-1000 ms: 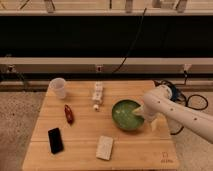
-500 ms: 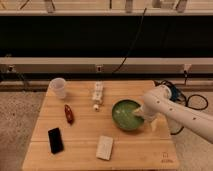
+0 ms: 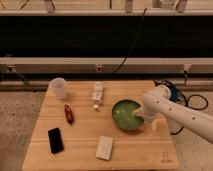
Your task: Pick up the ceramic bowl
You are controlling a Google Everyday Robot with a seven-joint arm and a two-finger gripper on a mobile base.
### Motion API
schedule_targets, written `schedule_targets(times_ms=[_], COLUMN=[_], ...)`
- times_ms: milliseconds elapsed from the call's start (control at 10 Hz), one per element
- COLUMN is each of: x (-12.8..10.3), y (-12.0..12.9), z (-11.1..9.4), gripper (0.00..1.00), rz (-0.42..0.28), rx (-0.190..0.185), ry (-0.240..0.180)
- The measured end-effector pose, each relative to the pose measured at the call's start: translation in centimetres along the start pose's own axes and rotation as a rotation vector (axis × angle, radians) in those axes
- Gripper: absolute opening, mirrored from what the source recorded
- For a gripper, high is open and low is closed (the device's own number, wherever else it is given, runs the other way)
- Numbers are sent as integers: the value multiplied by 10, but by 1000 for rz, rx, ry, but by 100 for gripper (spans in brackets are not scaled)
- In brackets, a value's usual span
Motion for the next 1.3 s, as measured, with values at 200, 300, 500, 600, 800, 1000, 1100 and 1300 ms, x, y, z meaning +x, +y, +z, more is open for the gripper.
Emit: schedule_targets(times_ms=[200, 300, 500, 600, 800, 1000, 1100, 1300], x=[0, 0, 0, 1, 1, 1, 1, 1], y=[1, 1, 2, 3, 4, 5, 6, 7], z=[1, 1, 2, 2, 3, 4, 5, 5], gripper=[80, 80, 80, 80, 80, 80, 80, 77], rz=[-8, -9, -14, -18, -25, -29, -33, -37], rx=[-6, -7, -10, -13, -18, -22, -24, -27], ry=[1, 1, 1, 1, 1, 0, 0, 0])
